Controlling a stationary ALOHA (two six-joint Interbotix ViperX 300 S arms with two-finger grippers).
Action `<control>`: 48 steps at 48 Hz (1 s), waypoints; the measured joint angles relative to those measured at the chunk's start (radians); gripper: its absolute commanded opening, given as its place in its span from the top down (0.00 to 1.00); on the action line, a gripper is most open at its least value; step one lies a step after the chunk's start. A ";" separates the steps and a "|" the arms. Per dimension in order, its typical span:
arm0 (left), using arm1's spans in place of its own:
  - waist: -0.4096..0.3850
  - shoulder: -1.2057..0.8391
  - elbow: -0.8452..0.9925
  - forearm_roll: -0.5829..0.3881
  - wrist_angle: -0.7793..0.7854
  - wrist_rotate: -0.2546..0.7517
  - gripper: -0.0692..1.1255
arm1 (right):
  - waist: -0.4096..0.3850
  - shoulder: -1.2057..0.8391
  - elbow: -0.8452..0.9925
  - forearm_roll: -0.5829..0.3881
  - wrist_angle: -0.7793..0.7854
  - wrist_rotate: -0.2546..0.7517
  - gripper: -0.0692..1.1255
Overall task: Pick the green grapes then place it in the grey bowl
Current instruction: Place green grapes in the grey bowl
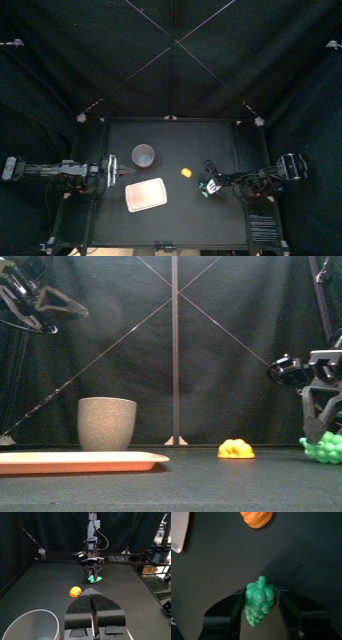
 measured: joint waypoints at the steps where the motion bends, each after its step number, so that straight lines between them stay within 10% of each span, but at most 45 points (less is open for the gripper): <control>1: 0.000 0.000 0.000 0.000 0.000 0.000 0.83 | 0.002 0.000 -0.002 0.002 0.000 0.000 0.43; 22: 0.000 0.000 0.000 0.000 -0.002 0.000 0.83 | 0.031 0.002 -0.242 -0.222 0.002 -0.017 0.50; 48: 0.006 0.000 0.000 0.000 0.000 0.000 0.83 | -0.256 0.222 -0.607 -0.723 -0.229 -0.006 0.50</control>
